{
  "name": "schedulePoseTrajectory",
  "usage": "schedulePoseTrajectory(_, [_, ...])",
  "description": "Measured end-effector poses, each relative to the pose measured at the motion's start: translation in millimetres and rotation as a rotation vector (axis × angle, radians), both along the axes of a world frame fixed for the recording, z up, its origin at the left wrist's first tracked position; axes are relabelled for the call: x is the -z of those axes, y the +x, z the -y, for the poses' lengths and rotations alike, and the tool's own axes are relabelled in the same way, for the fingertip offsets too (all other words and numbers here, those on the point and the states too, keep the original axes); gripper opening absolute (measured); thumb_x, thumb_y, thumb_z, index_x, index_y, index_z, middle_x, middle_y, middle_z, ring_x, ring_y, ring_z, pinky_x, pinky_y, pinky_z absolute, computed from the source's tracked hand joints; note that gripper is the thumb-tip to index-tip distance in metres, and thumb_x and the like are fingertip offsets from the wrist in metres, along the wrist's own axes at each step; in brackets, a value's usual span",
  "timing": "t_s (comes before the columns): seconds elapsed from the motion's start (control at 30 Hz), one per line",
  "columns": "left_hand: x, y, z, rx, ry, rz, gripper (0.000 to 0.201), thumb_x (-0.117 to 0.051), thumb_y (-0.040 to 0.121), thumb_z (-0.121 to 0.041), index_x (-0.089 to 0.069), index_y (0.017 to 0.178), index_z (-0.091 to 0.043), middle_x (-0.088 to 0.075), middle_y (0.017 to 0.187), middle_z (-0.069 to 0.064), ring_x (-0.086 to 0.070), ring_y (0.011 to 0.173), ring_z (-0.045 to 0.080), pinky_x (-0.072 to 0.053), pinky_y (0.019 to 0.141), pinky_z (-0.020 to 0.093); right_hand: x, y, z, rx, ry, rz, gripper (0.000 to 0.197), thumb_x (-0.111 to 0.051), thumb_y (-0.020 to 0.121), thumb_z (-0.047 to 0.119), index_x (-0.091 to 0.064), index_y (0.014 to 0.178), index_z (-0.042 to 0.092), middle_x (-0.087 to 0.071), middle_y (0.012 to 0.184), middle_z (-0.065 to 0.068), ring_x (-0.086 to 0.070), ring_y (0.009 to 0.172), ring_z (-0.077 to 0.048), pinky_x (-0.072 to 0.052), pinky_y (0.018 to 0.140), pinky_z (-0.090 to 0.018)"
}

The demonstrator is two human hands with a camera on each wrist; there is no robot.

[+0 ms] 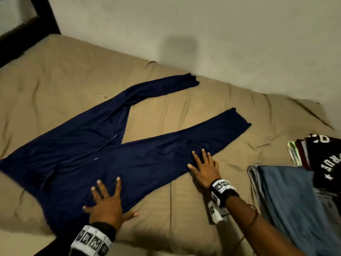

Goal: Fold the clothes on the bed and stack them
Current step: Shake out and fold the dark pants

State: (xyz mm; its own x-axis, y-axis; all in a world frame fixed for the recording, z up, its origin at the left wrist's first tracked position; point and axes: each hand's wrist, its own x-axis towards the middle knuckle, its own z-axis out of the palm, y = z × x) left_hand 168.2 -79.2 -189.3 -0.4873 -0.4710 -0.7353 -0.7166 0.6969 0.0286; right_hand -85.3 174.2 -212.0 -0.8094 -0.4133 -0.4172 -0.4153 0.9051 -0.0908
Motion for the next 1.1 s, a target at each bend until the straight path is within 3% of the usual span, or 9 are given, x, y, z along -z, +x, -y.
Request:
schedulePoseTrajectory(0.17, [-6,-48,4,0.059,-0.211,-0.247,0.115,-0.015,0.077,-0.096,-0.040,0.153,-0.014,0.008,0.165,0.030,-0.017,0.150,0.049,-0.036,0.113,0.059,-6,-138,-32,0.081,0.161,-0.077,0.075,-0.023,0.095,0.076,0.002,0.159,0.045,0.013,0.168,-0.008,0.005,0.154,-0.037,-0.014,0.121,-0.056])
schedulePoseTrajectory(0.27, [9,-68,1,0.160,-0.212,-0.213,0.111,-0.036,0.091,-0.078,0.027,0.156,-0.014,0.018,0.166,0.022,-0.015,0.152,0.045,-0.042,0.114,0.051,-11,-198,-37,0.043,0.173,0.042,0.085,-0.040,0.081,0.087,0.009,0.147,0.065,0.020,0.167,0.002,0.009,0.154,-0.038,-0.011,0.119,-0.066])
schedulePoseTrajectory(0.33, [19,-73,2,0.206,-0.229,-0.176,0.113,-0.040,0.090,-0.078,0.046,0.142,-0.024,0.023,0.166,0.018,-0.008,0.153,0.047,-0.044,0.112,0.051,-13,-233,-47,0.053,0.150,0.118,0.090,-0.050,0.069,0.092,0.013,0.133,0.080,0.022,0.166,0.010,0.010,0.153,-0.041,-0.011,0.117,-0.071])
schedulePoseTrajectory(0.57, [17,-84,12,0.189,-0.147,-0.245,0.124,-0.074,0.070,-0.076,-0.004,0.161,-0.029,0.007,0.162,0.018,-0.031,0.141,0.060,-0.061,0.072,0.046,4,-300,-71,0.201,0.272,0.078,0.127,-0.050,0.053,0.095,0.021,0.150,0.054,0.025,0.166,-0.003,0.008,0.151,-0.047,-0.007,0.121,-0.065])
schedulePoseTrajectory(0.7, [5,-82,28,0.216,-0.041,-0.167,0.099,-0.050,0.090,-0.073,0.012,0.160,-0.039,0.010,0.170,0.012,-0.014,0.153,0.044,-0.047,0.105,0.043,-26,-290,-23,0.204,0.481,-0.071,0.097,-0.034,0.084,0.082,-0.001,0.160,0.032,-0.002,0.166,-0.022,-0.011,0.149,-0.050,-0.018,0.120,-0.060])
schedulePoseTrajectory(0.83, [-15,-45,86,-0.037,-0.058,-0.591,0.073,-0.034,0.081,-0.080,-0.054,0.141,-0.042,-0.064,0.136,-0.011,-0.064,0.119,0.015,-0.053,0.093,0.033,-67,-229,88,-0.225,0.520,-0.369,0.045,-0.044,0.098,0.040,-0.050,0.138,0.019,-0.050,0.139,-0.012,-0.049,0.129,-0.032,-0.042,0.106,-0.044])
schedulePoseTrajectory(0.93, [-21,15,169,-0.427,-0.305,-0.932,0.036,-0.052,0.092,-0.053,-0.075,0.107,-0.030,-0.078,0.099,-0.002,-0.073,0.085,0.025,-0.058,0.072,0.036,-69,-172,189,-0.531,0.314,-0.413,0.040,-0.055,0.092,0.042,-0.055,0.123,0.017,-0.058,0.125,-0.008,-0.056,0.117,-0.029,-0.044,0.092,-0.036])
schedulePoseTrajectory(1.03, [-19,63,242,-0.552,-0.451,-0.873,0.022,-0.069,0.096,-0.028,-0.073,0.114,-0.016,-0.075,0.106,0.016,-0.071,0.092,0.038,-0.054,0.076,0.043,-67,-117,278,-0.756,0.041,-0.407,0.031,-0.055,0.092,0.031,-0.060,0.117,0.013,-0.061,0.119,-0.012,-0.057,0.109,-0.034,-0.044,0.091,-0.040])
schedulePoseTrajectory(1.1, [-9,75,273,-0.577,-0.421,-0.794,0.044,-0.072,0.092,-0.037,-0.065,0.128,-0.013,-0.071,0.115,0.020,-0.067,0.104,0.041,-0.053,0.083,0.047,-63,-94,342,-0.841,-0.120,-0.402,0.039,-0.054,0.094,0.018,-0.055,0.132,0.009,-0.060,0.125,-0.016,-0.054,0.111,-0.036,-0.045,0.092,-0.043])
